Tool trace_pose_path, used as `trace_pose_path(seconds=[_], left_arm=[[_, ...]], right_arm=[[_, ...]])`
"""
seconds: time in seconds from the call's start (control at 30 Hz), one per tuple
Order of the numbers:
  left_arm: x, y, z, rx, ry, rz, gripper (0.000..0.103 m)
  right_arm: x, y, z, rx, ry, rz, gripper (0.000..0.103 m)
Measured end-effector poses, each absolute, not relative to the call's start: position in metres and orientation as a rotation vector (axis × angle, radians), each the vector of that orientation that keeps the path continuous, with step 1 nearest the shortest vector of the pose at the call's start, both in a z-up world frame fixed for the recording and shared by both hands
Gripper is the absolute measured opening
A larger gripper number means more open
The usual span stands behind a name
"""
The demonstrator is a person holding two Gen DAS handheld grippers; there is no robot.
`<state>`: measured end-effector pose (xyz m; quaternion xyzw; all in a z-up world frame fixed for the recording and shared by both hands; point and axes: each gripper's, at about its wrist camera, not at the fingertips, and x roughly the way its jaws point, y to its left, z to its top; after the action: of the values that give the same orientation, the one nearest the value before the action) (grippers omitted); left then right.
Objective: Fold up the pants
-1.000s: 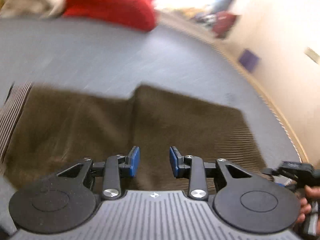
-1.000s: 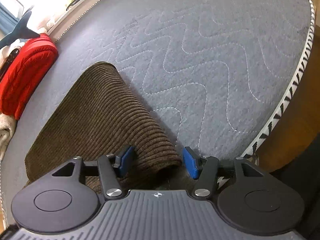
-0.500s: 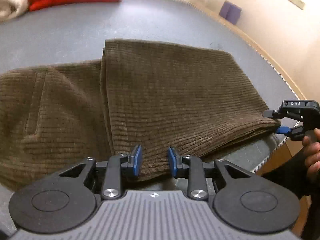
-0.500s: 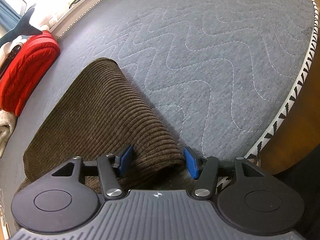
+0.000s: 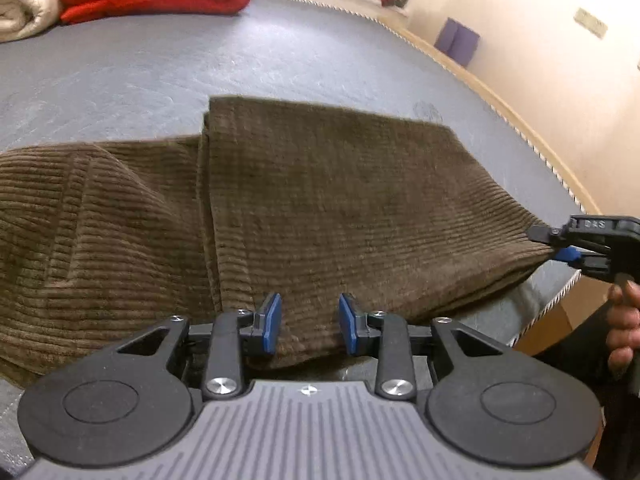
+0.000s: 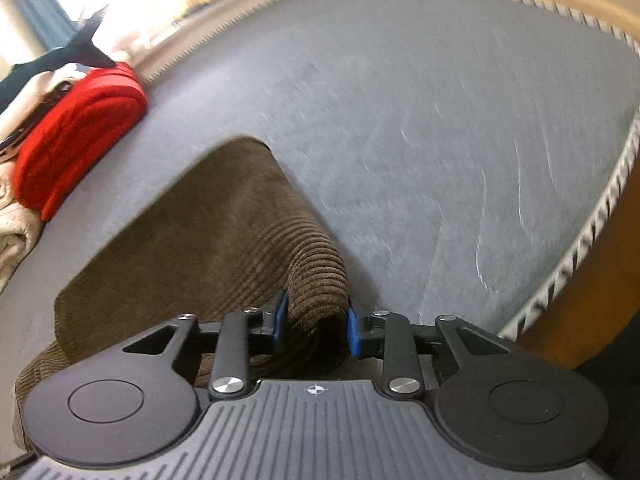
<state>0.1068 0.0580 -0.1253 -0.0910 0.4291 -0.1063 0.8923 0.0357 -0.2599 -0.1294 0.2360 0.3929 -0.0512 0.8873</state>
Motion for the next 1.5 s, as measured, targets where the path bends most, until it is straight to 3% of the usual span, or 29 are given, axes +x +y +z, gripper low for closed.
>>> trace_pose_path(seconds=[0.07,0.17,0.33,0.47,0.57,0.63,0.7,0.8,1.0,1.07,1.13,1.27,1.3,1.33,1.4,1.5], left_arm=[[0.100,0.069,-0.112,-0.218,0.842,-0.224,0.039],[0.099,0.088,-0.081,-0.356,0.756,-0.238,0.053],[0.123,0.089,-0.030,-0.507,0.698,-0.416,0.085],[0.160,0.070,-0.019,-0.663,0.778,-0.612,0.086],[0.179,0.051,-0.019,-0.556,0.827,-0.563,0.086],[0.186,0.044,-0.023,-0.452,0.877,-0.498,0.076],[0.187,0.043,-0.032,-0.353,0.920,-0.446,0.021],[0.178,0.066,-0.039,-0.267,0.932,-0.363,0.018],[0.142,0.188,-0.028,-0.361,0.889,-0.163,0.019],[0.134,0.232,-0.034,-0.389,0.899,-0.107,0.024],[0.132,0.267,-0.044,-0.385,0.935,-0.038,0.040],[0.131,0.324,-0.060,-0.404,0.991,0.107,0.041],[0.132,0.333,-0.063,-0.439,0.989,0.110,0.054],[0.134,0.340,-0.068,-0.476,0.982,0.108,0.077],[0.139,0.343,-0.080,-0.516,0.972,0.096,0.095],[0.152,0.339,-0.110,-0.571,1.018,0.057,0.095]], right_arm=[[0.030,-0.243,-0.111,0.381,0.749,-0.079,0.027],[0.012,-0.199,-0.078,0.131,0.590,0.010,0.026],[-0.025,-0.129,-0.056,-0.162,0.391,0.151,0.026],[-0.049,-0.090,-0.059,-0.332,0.292,0.268,0.026],[-0.066,-0.071,-0.065,-0.432,0.239,0.357,0.026],[-0.078,-0.062,-0.070,-0.484,0.211,0.416,0.026],[-0.085,-0.057,-0.074,-0.513,0.195,0.462,0.026],[-0.084,-0.053,-0.074,-0.495,0.236,0.519,0.027],[-0.067,-0.071,-0.034,-0.032,0.372,0.902,0.048],[-0.053,-0.079,-0.029,0.138,0.415,0.937,0.055],[-0.032,-0.082,-0.034,0.240,0.484,0.910,0.057],[0.019,-0.071,-0.072,0.291,0.712,0.777,0.058],[0.031,-0.067,-0.084,0.286,0.770,0.724,0.058],[0.042,-0.064,-0.097,0.288,0.816,0.673,0.058],[0.056,-0.061,-0.121,0.334,0.886,0.613,0.059],[0.073,-0.059,-0.134,0.456,0.955,0.596,0.066]])
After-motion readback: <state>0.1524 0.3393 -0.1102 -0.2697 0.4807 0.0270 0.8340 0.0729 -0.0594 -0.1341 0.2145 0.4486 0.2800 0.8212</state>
